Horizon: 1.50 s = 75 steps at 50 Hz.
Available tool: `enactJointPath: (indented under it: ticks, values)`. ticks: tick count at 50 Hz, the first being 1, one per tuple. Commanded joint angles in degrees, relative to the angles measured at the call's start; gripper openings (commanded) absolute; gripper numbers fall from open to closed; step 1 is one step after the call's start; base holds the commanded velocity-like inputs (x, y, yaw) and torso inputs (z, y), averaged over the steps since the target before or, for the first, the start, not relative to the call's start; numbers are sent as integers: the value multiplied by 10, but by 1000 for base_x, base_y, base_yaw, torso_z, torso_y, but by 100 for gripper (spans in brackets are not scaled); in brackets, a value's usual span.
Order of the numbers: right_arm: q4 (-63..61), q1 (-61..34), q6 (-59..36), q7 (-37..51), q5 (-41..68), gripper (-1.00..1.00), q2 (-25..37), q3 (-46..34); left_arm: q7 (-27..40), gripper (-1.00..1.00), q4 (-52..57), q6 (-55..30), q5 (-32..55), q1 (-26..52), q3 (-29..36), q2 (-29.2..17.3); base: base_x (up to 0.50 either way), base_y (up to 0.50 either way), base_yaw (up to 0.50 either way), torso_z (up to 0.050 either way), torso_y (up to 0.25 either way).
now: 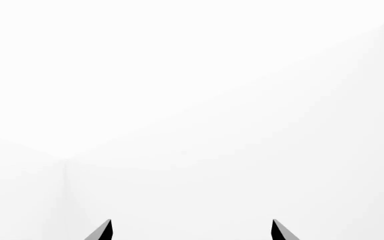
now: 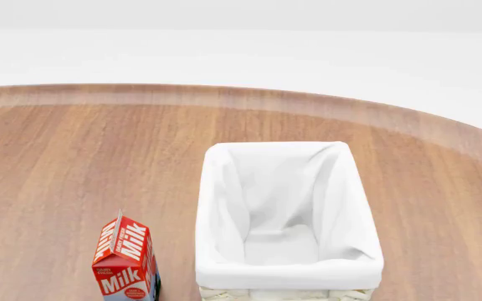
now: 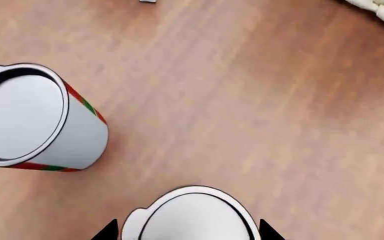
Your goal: Pick up the alphabet soup and the tomato sauce, and put them in the basket.
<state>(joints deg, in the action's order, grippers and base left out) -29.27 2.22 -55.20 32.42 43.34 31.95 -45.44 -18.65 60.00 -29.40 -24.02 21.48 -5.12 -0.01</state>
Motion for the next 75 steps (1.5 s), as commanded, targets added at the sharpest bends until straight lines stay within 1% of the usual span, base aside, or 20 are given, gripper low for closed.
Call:
enactJointPath:
  ticks: [1, 18, 24, 25, 31, 34, 37, 38, 40, 44, 46, 52, 57, 63, 68, 75]
  values:
    - [10, 1, 7, -3, -3, 100, -1, -4, -1, 100, 0, -4, -2, 3, 2, 0, 0, 0, 0, 0, 0]
    - [23, -1, 16, -10, -7, 100, -3, -8, -4, 100, 0, -14, -8, 15, 8, 0, 0, 0, 0, 0, 0]
    - [26, 1, 22, -12, -11, 100, -1, -11, 2, 100, 0, -3, -3, 2, 6, 0, 0, 0, 0, 0, 0]
    - [20, 1, 24, -10, -15, -100, 1, -13, 1, 100, 0, -4, -2, 4, 4, 0, 0, 0, 0, 0, 0]
    - [4, -1, 19, -1, -9, -100, 4, -7, 0, 100, 0, -3, -3, 2, 5, 0, 0, 0, 0, 0, 0]
    - [-58, -13, 0, 24, 9, -100, 13, 11, 3, 100, 0, -1, -4, -1, 8, 0, 0, 0, 0, 0, 0]
    - [-131, -32, -41, 61, 69, -100, 18, 52, 4, 100, 0, -1, -4, -2, 10, 0, 0, 0, 0, 0, 0]
    - [-158, -42, -59, 82, 110, -100, 18, 78, 4, 100, 0, 0, -5, -3, 10, 0, 0, 0, 0, 0, 0]
    - [-187, -56, -82, 110, 157, -100, 18, 103, 3, 100, 0, -1, -4, -2, 9, 0, 0, 0, 0, 0, 0]
    - [-233, -101, -120, 190, 289, -100, 15, 155, 4, 100, 0, 0, -6, -3, 11, 0, 0, 0, 0, 0, 0]
    - [-233, -119, -124, 211, 323, -100, 16, 168, 5, 100, 0, 2, -3, -6, 10, 0, 0, 0, 0, 0, 0]
    - [-230, -146, -123, 234, 363, -100, 22, 186, 0, 100, 0, -3, -5, 0, 8, 0, 0, 0, 0, 0, 2]
    - [-230, -195, -121, 281, 434, -100, 31, 205, 2, 100, 0, -5, -7, 1, 12, 0, 0, 0, 0, 0, 0]
    - [-224, -277, -102, 347, 538, -100, 40, 217, 2, 100, 0, -1, -5, -2, 10, 0, 0, 0, 0, 0, 0]
    - [-217, -322, -89, 372, 578, -100, 44, 222, 7, 100, 0, 4, -1, -10, 9, 0, 0, 0, 0, 0, 0]
    - [-196, -387, -71, 397, 627, -100, 54, 232, 1, 100, 0, -5, -4, 2, 8, 0, 0, 0, 0, 0, 0]
